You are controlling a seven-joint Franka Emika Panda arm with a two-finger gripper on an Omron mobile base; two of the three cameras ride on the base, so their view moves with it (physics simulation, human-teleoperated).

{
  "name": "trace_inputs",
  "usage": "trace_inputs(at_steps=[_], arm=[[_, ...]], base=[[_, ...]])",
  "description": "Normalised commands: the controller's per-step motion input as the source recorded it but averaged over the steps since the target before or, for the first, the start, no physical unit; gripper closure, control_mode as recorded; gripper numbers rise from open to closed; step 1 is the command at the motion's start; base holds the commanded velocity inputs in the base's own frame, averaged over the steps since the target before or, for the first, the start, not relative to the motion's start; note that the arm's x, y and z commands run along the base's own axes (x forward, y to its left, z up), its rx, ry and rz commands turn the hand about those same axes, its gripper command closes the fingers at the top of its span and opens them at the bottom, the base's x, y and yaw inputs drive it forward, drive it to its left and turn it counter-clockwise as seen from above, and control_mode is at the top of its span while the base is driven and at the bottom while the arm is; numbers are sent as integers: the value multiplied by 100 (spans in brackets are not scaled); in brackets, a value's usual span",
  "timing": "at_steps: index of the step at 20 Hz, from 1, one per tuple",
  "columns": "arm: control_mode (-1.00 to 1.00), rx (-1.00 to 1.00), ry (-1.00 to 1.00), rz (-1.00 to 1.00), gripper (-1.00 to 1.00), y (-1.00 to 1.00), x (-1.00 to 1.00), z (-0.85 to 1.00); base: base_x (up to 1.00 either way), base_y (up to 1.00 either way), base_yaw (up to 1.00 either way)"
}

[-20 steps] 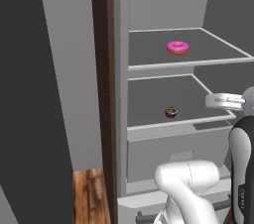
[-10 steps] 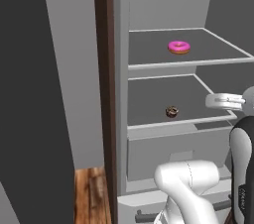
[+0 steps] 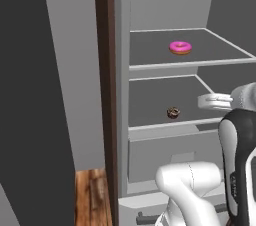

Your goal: Take the donut and cupcake from the fridge and place them on the empty tray on the dining counter.

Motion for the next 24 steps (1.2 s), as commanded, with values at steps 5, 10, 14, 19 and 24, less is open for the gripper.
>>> trace_inputs(at_steps=[5,10,14,19,24], arm=[[-100,-1,7,2,-100,0,21,-38],[-100,-2,11,3,-100,0,17,-29],[-100,-4,1,3,-100,0,17,-42],[-100,-3,0,2,-100,0,22,-43],[-100,-2,0,1,-100,0,22,-37]], base=[[0,0,0],[0,0,0],[0,0,0],[0,0,0],[0,0,0]])
